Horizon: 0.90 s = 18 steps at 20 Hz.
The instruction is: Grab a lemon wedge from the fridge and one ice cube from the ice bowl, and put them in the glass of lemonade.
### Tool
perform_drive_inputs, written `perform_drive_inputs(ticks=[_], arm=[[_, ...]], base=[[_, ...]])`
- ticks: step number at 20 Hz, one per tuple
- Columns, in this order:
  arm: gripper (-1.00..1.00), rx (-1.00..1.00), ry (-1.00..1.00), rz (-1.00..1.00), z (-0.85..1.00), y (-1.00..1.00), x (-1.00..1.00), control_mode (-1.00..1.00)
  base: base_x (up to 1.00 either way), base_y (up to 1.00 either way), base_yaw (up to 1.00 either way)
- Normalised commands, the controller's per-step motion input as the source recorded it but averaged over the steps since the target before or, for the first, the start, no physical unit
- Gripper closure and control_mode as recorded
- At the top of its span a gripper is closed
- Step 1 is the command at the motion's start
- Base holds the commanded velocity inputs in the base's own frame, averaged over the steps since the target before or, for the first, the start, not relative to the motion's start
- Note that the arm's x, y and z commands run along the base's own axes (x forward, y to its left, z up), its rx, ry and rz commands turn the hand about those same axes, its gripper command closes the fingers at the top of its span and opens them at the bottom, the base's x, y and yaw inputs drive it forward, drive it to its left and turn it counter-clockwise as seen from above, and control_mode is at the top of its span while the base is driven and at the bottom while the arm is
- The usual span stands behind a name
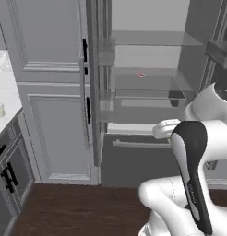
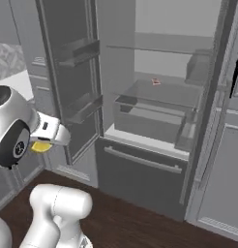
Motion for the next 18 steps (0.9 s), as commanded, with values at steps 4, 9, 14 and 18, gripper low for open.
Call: perform_drive_inputs(ticks=[4,9,14,18], arm=[[1.00,0.00,0.00,0.00,0.00,0.00,0.00,1.00],[1.00,0.00,0.00,0.00,0.00,0.00,0.00,1.00],[1.00,0.00,0.00,0.00,0.00,0.00,0.00,1.00],[1.00,0.00,0.00,0.00,0.00,0.00,0.00,1.00]], base=[[-0.26,0.82,0.82],[0.01,0.99,0.61],[0.91,0.54,0.15],[1.00,-0.14,0.00]])
